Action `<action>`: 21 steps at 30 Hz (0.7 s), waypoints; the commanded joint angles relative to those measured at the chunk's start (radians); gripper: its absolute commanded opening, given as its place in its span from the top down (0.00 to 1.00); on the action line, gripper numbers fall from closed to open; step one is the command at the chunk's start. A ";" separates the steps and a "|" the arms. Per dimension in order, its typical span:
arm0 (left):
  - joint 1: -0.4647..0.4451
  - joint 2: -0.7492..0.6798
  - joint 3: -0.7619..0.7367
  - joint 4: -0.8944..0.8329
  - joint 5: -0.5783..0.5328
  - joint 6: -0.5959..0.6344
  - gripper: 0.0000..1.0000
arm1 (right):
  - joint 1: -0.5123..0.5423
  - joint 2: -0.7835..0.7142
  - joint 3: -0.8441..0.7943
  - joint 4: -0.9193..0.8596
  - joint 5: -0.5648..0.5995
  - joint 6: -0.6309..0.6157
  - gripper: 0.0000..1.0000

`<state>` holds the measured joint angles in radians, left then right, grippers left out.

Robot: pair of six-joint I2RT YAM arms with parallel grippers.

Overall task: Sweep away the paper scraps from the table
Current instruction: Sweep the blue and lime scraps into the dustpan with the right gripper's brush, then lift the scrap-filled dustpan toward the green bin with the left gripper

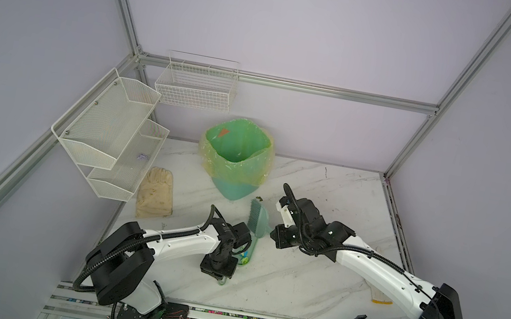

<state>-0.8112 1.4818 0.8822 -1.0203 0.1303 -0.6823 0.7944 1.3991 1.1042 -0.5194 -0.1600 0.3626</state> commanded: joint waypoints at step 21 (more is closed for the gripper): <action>0.118 -0.152 0.135 -0.105 -0.043 0.069 1.00 | -0.109 -0.019 0.063 -0.002 0.060 0.033 1.00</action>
<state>-0.7090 1.3643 0.9348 -1.0992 0.1184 -0.6392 0.6930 1.3998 1.1591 -0.5201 -0.1051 0.3889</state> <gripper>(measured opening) 0.048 0.109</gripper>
